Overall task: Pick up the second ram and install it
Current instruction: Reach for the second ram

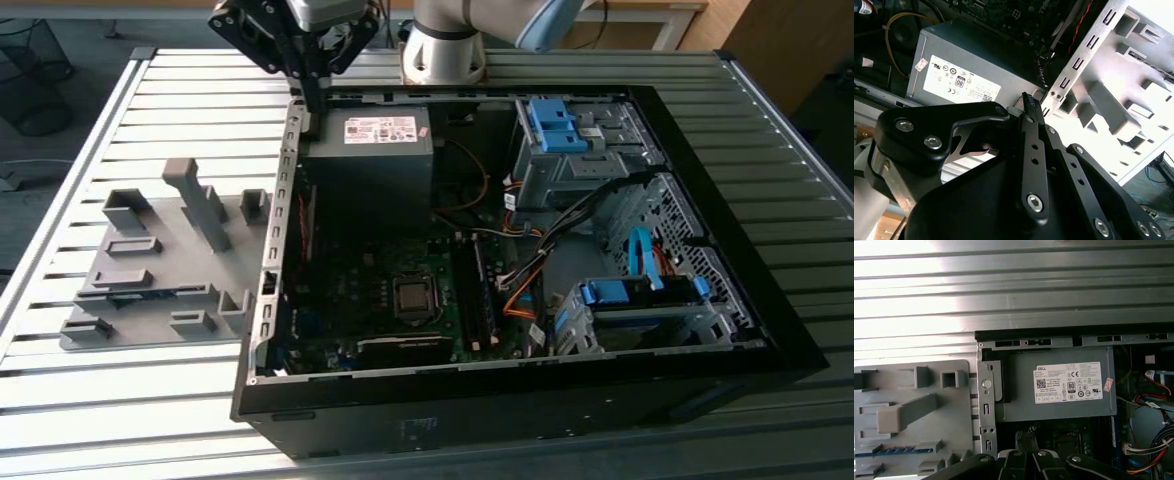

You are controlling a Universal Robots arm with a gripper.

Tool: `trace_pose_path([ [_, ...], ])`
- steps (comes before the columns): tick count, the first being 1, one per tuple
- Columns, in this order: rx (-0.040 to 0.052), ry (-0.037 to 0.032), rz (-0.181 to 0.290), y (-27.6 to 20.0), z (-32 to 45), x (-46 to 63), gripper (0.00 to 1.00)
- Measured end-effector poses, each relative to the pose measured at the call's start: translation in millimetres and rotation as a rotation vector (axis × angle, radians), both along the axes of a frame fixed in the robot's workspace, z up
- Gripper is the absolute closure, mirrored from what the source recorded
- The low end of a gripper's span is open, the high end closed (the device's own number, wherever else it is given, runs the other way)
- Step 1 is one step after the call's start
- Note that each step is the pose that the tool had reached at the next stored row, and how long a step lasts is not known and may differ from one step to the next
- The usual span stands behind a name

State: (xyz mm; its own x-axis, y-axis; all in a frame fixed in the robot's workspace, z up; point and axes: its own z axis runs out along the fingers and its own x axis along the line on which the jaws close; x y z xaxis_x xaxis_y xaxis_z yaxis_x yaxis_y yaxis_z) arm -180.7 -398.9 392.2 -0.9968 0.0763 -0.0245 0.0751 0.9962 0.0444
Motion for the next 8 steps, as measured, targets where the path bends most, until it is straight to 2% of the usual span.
trace_pose_path([
  [8, 0.0, 0.0, 0.0, 0.0, -0.1, -2.7, 0.9],
])
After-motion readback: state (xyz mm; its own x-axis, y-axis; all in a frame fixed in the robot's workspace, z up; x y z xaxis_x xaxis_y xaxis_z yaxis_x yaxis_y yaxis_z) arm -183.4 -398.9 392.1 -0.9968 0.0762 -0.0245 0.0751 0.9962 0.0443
